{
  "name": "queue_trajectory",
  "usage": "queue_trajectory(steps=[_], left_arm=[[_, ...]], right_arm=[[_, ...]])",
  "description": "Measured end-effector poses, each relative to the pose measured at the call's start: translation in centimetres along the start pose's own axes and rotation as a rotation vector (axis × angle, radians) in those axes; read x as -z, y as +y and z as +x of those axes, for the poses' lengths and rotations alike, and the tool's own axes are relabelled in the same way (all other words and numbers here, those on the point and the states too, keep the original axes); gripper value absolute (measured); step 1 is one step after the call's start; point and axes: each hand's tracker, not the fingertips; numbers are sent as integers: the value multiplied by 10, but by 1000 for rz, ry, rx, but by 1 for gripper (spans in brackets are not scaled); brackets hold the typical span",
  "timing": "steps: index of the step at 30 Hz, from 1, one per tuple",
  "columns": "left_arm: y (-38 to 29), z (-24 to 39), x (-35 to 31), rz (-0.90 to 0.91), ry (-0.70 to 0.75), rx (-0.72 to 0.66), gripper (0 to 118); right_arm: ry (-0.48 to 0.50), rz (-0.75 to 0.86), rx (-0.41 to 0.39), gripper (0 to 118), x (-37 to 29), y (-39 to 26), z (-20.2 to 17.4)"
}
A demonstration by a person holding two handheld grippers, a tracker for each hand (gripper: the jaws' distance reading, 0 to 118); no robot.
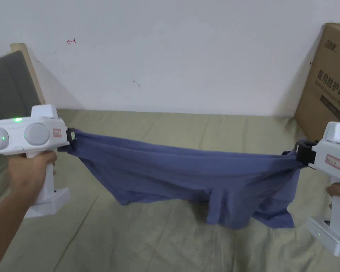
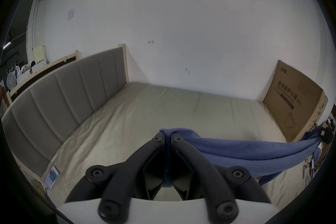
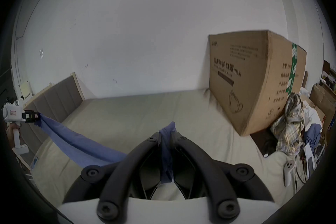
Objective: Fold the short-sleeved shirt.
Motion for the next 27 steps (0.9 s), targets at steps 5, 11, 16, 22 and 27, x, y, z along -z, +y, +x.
queue_trajectory(steps=[5, 11, 16, 22, 27], left_arm=[[-71, -16, -13, -83, -8, 4, 1], [-165, -37, -60, -207, -12, 100, 1], [-230, -56, -94, -280, -19, 113, 1], [-299, -70, -133, -378, 20, 151, 1], [-344, -80, -152, -462, 31, 134, 1]], right_arm=[[-19, -83, 12, 7, -7, -53, 3], [-18, -170, 45, 7, -58, -121, 9], [-33, -218, 61, 7, -106, -173, 9], [-54, -305, 61, 7, -147, -232, 23], [-88, -411, 84, 7, -168, -282, 32]])
